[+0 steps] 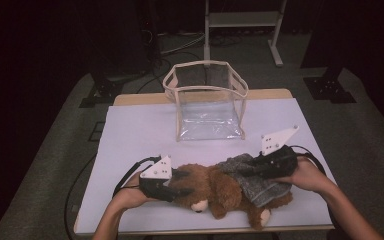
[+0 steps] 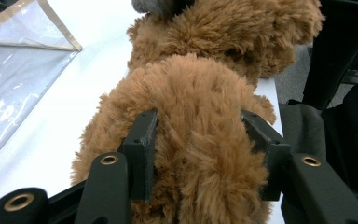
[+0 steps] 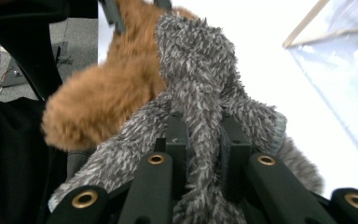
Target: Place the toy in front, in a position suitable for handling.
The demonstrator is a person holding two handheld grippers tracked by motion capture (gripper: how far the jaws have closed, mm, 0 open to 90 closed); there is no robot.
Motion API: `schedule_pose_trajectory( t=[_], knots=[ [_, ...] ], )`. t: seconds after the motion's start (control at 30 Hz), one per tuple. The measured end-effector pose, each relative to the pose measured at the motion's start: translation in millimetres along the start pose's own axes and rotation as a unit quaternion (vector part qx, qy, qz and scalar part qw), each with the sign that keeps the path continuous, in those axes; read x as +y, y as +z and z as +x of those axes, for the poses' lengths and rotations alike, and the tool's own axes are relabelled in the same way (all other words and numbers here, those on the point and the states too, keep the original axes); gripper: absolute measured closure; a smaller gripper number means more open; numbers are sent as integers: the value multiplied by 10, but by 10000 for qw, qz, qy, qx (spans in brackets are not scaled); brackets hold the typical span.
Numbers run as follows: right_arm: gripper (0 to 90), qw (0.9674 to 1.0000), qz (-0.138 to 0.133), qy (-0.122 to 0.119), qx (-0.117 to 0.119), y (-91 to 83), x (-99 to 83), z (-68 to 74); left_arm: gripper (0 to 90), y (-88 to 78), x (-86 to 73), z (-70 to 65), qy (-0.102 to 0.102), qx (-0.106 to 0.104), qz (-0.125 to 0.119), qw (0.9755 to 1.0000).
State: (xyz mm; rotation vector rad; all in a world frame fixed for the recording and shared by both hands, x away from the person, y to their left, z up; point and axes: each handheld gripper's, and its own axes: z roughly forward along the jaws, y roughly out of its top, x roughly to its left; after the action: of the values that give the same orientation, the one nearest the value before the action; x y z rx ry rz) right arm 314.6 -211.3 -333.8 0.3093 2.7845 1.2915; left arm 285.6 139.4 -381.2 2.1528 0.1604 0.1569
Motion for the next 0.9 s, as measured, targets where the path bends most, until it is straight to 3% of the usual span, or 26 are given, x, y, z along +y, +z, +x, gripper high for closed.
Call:
schedule_pose_trajectory(
  t=[0.1,0.17,0.2,0.23,0.27,0.3,0.33,0.43,0.53,0.63,0.73,0.77,0.87,0.9],
  knots=[
    [766,9997,-204,-81,121,4,209,-40,509,15,5,4,36,-27,-10,10000],
    [766,9996,-220,-97,149,34,247,-38,508,17,9,4,49,-21,-6,10000],
    [766,9994,-239,-137,200,91,295,-34,508,19,14,1,55,-4,-6,10000],
    [766,9989,-207,-240,348,267,389,-6,508,23,16,-7,41,9,-17,10000],
    [766,9989,-207,-240,348,267,389,-6,508,23,16,-7,41,9,-17,10000],
    [766,9982,-194,-292,482,426,448,22,508,22,16,-6,56,13,-8,10000],
    [766,9982,-194,-292,482,426,448,22,508,23,16,-7,56,17,-13,10000],
    [766,9969,-19,-416,670,763,544,102,506,21,15,-11,94,25,23,9999],
    [766,9967,97,-461,668,836,537,119,504,17,1,-13,90,26,42,9999],
    [765,9968,244,-493,587,764,458,142,504,21,-3,-18,45,10,-1,10000],
    [764,9972,226,-453,549,689,390,135,503,21,10,-19,91,25,39,9999],
    [763,9986,90,-288,423,559,284,83,503,23,13,-18,80,32,31,10000],
    [763,9995,32,-175,251,455,196,28,501,21,12,-13,74,27,31,10000],
    [763,9999,21,-33,99,370,78,-28,499,21,11,-8,54,19,7,10000]
  ],
)
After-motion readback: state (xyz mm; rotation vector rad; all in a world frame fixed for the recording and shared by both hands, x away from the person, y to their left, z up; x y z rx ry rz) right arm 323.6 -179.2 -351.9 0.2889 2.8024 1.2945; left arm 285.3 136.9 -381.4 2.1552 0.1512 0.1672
